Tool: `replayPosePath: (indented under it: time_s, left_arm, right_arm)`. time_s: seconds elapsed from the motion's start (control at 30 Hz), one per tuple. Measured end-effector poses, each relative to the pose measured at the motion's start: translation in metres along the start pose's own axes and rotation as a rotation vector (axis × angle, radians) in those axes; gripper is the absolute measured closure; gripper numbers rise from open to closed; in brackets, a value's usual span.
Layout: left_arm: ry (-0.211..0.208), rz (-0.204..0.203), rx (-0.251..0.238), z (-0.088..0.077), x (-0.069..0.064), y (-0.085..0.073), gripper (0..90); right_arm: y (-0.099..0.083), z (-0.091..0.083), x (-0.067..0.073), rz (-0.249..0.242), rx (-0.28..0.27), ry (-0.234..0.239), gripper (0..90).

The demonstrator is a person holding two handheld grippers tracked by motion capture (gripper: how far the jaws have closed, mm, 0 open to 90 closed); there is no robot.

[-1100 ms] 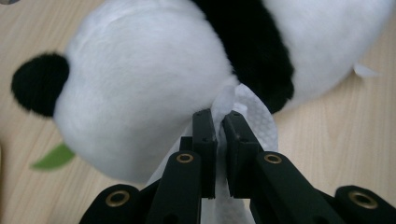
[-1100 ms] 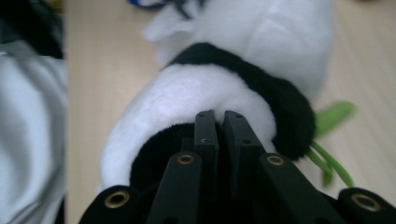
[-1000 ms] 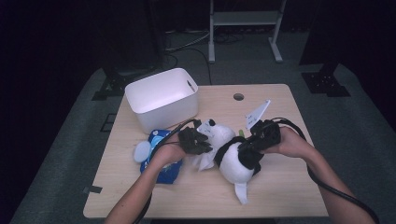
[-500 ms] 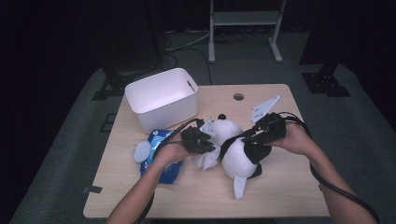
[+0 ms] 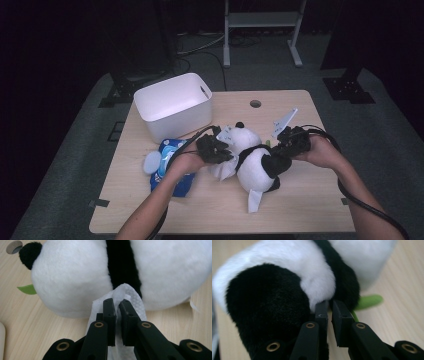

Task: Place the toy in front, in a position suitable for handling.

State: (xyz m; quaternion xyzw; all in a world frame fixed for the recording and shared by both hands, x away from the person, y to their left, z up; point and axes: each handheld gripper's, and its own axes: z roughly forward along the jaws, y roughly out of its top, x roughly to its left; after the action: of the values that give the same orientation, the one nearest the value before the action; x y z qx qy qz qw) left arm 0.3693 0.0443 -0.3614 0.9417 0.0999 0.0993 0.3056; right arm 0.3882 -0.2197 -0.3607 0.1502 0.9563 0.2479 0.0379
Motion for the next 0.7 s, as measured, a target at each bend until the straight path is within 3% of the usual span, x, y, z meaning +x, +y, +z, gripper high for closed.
replayPosePath:
  time_s: [0.27, 0.33, 0.4, 0.53, 0.6, 0.67, 0.7]
  left_arm:
    - [0.007, -0.011, -0.017, 0.004, 0.001, 0.001, 83.7]
    - [0.003, -0.013, -0.013, 0.006, 0.0, 0.001, 83.7]
    - [0.002, -0.012, -0.012, 0.007, 0.0, 0.001, 83.7]
    - [-0.001, -0.013, -0.011, 0.008, -0.001, 0.001, 83.7]
    - [-0.001, -0.01, -0.011, 0.008, -0.001, 0.002, 83.6]
    - [-0.002, -0.013, -0.012, 0.008, 0.0, 0.001, 83.6]
    - [-0.007, -0.012, -0.014, 0.008, -0.001, 0.002, 83.6]
  right_arm:
    - [0.001, 0.002, 0.005, -0.023, -0.037, 0.102, 82.7]
    - [0.003, 0.002, 0.009, -0.069, -0.055, 0.147, 75.8]
    - [0.005, 0.0, 0.012, -0.119, -0.08, 0.125, 72.2]
    - [0.007, 0.0, 0.014, -0.128, -0.111, 0.135, 71.3]
    - [0.008, 0.0, 0.017, -0.163, -0.107, 0.143, 70.0]
    - [0.009, -0.004, 0.018, -0.214, -0.127, 0.076, 63.8]
    - [0.009, -0.009, 0.017, -0.245, -0.171, 0.006, 53.0]
